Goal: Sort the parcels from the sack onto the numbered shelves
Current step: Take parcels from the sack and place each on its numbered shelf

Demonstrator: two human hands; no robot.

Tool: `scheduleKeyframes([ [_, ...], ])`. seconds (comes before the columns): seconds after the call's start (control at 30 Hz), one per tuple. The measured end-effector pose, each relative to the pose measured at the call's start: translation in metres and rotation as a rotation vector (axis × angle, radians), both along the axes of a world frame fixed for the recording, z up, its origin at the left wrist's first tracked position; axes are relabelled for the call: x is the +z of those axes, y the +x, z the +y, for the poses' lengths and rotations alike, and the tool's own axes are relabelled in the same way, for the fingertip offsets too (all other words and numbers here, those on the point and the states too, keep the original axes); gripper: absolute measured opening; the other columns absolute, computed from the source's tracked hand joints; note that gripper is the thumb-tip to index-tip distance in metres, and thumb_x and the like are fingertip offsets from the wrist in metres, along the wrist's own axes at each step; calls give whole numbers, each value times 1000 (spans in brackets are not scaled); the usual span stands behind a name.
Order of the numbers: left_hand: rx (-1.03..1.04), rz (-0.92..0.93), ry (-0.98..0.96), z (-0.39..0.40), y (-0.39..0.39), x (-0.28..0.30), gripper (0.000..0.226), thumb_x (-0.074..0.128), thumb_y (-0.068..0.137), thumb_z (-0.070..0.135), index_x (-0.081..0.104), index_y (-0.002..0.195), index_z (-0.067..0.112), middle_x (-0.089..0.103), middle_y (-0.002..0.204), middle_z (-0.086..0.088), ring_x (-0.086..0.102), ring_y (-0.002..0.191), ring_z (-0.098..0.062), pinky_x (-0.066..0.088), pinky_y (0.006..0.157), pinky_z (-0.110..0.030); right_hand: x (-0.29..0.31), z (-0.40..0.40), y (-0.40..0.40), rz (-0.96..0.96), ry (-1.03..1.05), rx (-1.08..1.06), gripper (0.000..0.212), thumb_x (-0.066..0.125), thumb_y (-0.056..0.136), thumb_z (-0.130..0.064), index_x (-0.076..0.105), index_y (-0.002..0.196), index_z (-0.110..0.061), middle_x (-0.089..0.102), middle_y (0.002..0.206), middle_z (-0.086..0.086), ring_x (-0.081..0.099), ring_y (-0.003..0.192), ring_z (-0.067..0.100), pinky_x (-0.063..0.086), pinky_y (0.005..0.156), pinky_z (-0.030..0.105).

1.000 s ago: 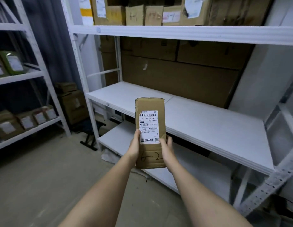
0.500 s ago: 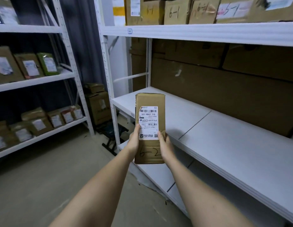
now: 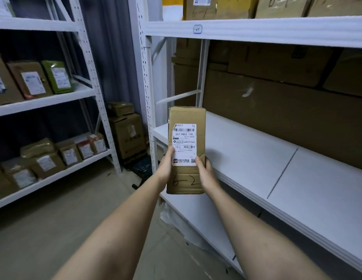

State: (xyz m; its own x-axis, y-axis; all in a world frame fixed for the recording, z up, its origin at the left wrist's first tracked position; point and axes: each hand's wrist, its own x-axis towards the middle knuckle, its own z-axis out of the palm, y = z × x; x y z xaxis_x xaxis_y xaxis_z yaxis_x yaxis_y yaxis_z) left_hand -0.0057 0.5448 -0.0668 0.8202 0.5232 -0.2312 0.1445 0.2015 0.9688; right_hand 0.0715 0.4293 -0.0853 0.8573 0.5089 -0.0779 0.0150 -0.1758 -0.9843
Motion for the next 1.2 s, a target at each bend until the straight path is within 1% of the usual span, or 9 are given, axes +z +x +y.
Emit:
scheduleKeyframes([
  [0.07, -33, -11, -6, 35, 2, 9, 56, 31, 96, 61, 62, 126, 25, 69, 118, -2, 64, 110, -21, 47, 99, -40, 3, 34, 0, 9, -3, -24, 22, 47, 98, -44, 49, 116, -33, 62, 115, -4, 59, 102, 17, 46, 94, 34],
  [0.2, -97, -14, 11, 102, 7, 14, 47, 31, 99, 52, 63, 118, 24, 71, 105, 1, 67, 95, -14, 50, 76, -26, 7, 94, -4, -19, -7, -80, 34, 48, 98, -44, 51, 127, -27, 62, 112, -6, 59, 101, 17, 43, 87, 29],
  [0.43, -101, 26, 60, 187, 26, 2, 71, 51, 70, 76, 64, 123, 30, 70, 116, 3, 65, 108, -20, 43, 105, -44, -4, 172, 3, -67, -65, -167, 42, 44, 98, -49, 47, 135, -29, 56, 127, -1, 56, 112, 20, 40, 86, 30],
  [0.5, -111, 36, 60, 201, 33, 5, 60, 46, 82, 69, 64, 122, 27, 70, 116, 1, 65, 107, -20, 45, 101, -41, -8, 188, 10, -78, -95, -186, 45, 43, 97, -52, 45, 137, -31, 51, 133, 2, 53, 118, 23, 40, 89, 32],
  [0.6, -150, 58, 59, 228, 51, 6, 41, 38, 98, 51, 63, 117, 24, 69, 115, 1, 66, 100, -14, 48, 82, -27, -16, 215, 27, -76, -87, -203, 45, 43, 97, -51, 44, 137, -30, 56, 132, -1, 55, 118, 22, 40, 86, 30],
  [0.77, -178, 81, 107, 268, 88, 15, 27, 37, 101, 42, 57, 111, 27, 63, 102, 7, 58, 80, 0, 41, 63, -15, -20, 256, 65, -46, -82, -251, 45, 43, 97, -52, 43, 135, -28, 57, 112, -7, 54, 97, 15, 40, 77, 28],
  [0.93, -188, 126, 110, 299, 126, 15, 19, 40, 100, 41, 54, 103, 29, 62, 92, 10, 56, 83, -5, 42, 67, -23, -25, 289, 102, -62, -71, -275, 35, 43, 93, -59, 51, 118, -36, 61, 118, -8, 59, 103, 15, 47, 86, 35],
  [1.07, -212, 126, 91, 317, 149, 15, 17, 38, 100, 35, 53, 99, 29, 61, 93, 6, 56, 85, -9, 44, 69, -27, -28, 306, 129, -76, -77, -286, 67, 39, 74, -77, 50, 126, -37, 57, 124, -5, 59, 110, 16, 49, 95, 45],
  [1.2, -279, 135, 124, 332, 171, 17, 20, 35, 98, 28, 54, 95, 27, 61, 96, 1, 55, 86, -11, 43, 72, -27, -22, 313, 144, -55, -62, -315, 48, 47, 93, -55, 45, 136, -32, 58, 117, -8, 56, 108, 16, 46, 94, 36],
])
